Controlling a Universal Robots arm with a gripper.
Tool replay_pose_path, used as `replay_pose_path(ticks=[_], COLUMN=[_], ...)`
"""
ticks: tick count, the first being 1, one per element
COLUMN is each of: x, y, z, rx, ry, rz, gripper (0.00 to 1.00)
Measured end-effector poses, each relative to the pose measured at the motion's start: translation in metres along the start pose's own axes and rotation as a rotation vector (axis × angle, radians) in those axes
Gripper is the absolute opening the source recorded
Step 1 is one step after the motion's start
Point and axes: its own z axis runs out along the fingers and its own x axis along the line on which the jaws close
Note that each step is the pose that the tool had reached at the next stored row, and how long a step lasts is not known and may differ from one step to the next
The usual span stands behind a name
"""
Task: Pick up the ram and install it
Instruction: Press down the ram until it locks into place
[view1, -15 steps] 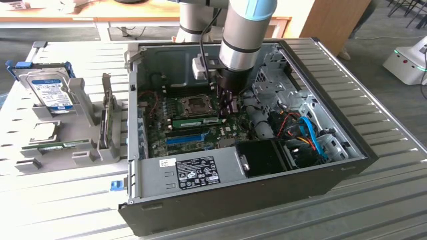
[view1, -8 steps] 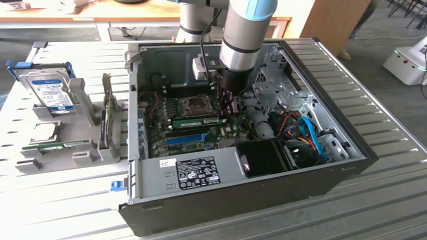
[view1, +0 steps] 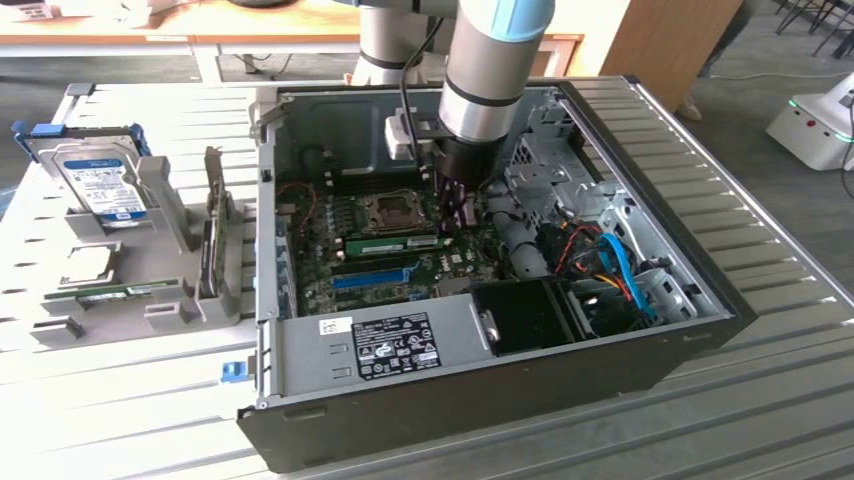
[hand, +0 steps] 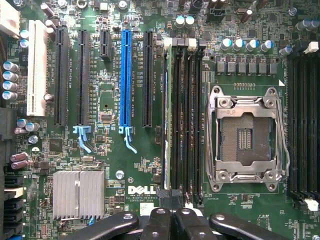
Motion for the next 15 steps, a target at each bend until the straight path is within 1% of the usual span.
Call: replay_pose_path(ticks=[4,8,15], x=[0.0,0.0,-0.001], y=[0.0,0.0,-0.0001], z=[-0.0011,-0.0051,-0.0167], rx=[0.0002,0.0,-0.0003], ry=[-0.0008,-0.0001,0.0], rz=[0.0,0.0,0.0], gripper=[0.1,0.1,0.1])
